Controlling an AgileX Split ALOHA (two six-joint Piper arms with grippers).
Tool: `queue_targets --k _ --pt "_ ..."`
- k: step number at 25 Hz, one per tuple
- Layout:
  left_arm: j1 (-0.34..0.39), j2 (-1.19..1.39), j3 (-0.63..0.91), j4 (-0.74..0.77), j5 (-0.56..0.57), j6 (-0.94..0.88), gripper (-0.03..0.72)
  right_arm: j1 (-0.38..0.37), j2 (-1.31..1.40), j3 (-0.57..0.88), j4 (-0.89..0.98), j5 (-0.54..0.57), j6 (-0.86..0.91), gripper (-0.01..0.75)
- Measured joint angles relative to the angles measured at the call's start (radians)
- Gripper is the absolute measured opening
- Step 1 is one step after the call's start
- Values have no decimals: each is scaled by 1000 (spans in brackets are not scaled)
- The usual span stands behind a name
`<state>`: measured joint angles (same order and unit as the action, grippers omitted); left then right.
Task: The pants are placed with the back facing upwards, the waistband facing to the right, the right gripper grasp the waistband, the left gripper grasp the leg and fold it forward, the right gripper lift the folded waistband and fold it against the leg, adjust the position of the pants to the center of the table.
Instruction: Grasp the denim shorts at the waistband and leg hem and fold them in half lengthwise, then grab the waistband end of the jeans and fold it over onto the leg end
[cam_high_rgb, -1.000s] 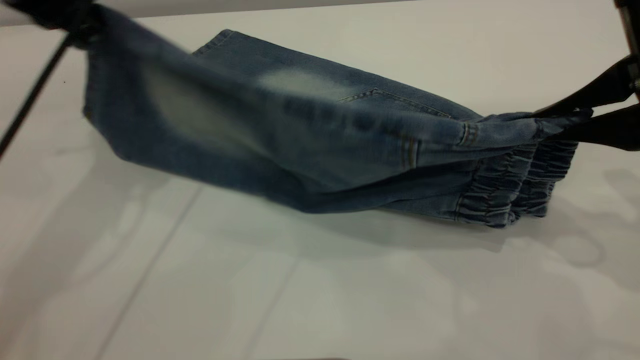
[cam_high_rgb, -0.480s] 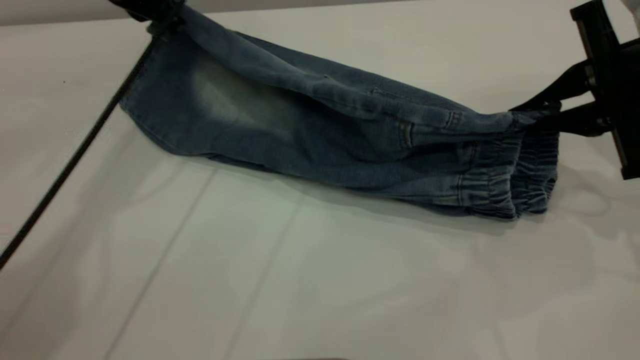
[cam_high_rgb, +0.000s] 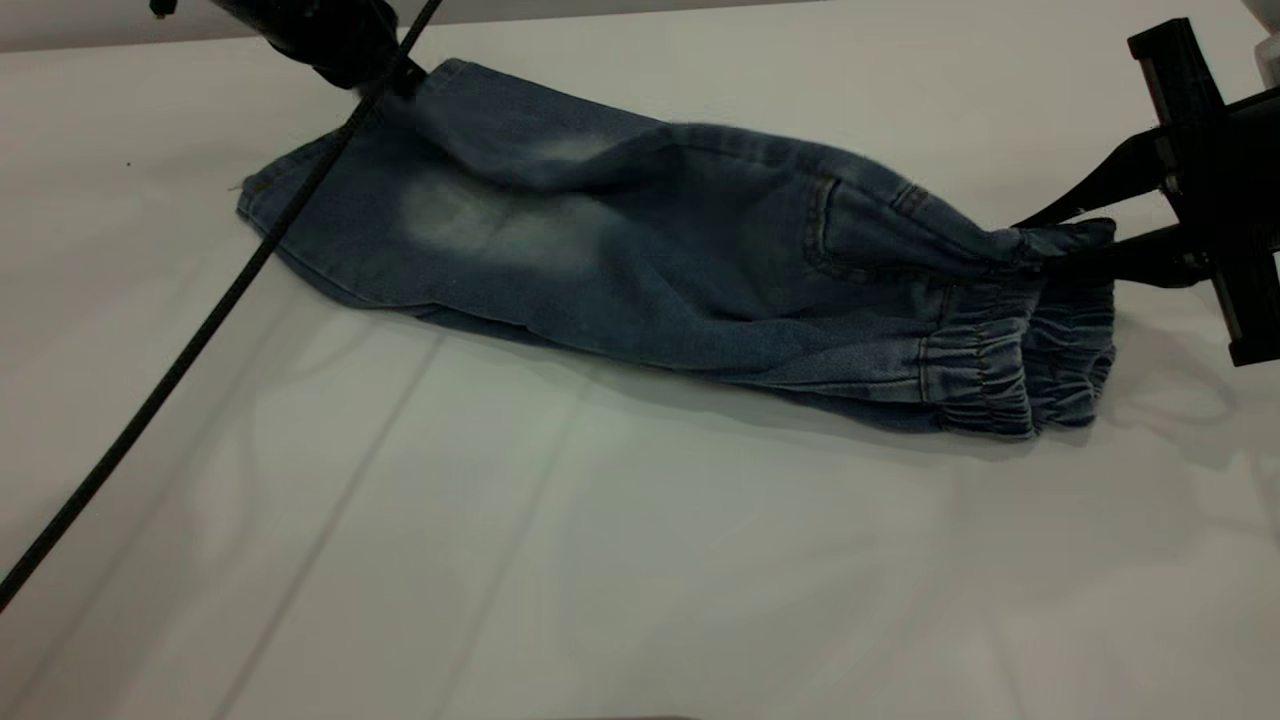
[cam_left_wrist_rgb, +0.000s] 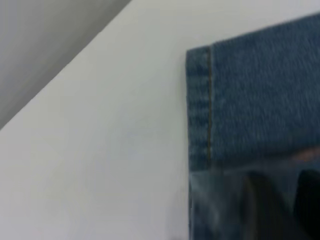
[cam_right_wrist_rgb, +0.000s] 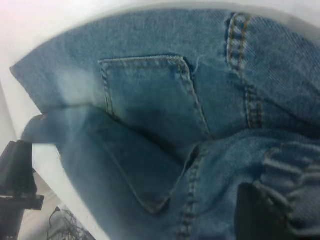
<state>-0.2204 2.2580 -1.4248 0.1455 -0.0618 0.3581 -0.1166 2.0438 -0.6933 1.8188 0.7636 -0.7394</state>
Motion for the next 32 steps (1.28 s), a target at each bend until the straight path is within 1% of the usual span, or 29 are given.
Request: queue_targets --k 3,5,7,9,11,14,16,18,22,24,27,30,32 --pt "0 19 -11 0 -14 -87 281 0 0 -1 0 -2 -3 227" --pt "0 24 -11 0 -16 -162 328 0 0 -4 0 7 -22 294" --pt "0 26 -12 0 -12 -219 360 0 0 -11 -1 40 -49 367" --pt "0 28 -12 1 1 -253 372 0 0 -16 0 95 -78 447" --pt "-2 28 -12 1 25 -265 378 0 0 -17 0 163 -114 510" --pt "-9 15 -12 1 67 -268 379 0 0 -17 -1 264 -155 575" --pt "-15 0 -12 1 76 -263 380 0 0 -17 -6 308 -177 587" --pt "-22 -10 -12 1 84 -253 380 0 0 -17 -47 326 -182 587" --pt "-36 -15 -12 1 86 -239 380 26 0 0 -197 308 -128 587" --pt "-44 -15 -12 1 89 -238 380 58 0 31 -259 227 -93 587" --pt "-60 -15 -12 1 91 -238 380 111 0 75 -255 100 -77 587" --pt "-74 -15 -12 1 95 -238 380 127 0 80 -185 15 -117 587" --pt "-80 -15 -12 1 100 -238 380 127 0 79 -109 -5 -146 587"
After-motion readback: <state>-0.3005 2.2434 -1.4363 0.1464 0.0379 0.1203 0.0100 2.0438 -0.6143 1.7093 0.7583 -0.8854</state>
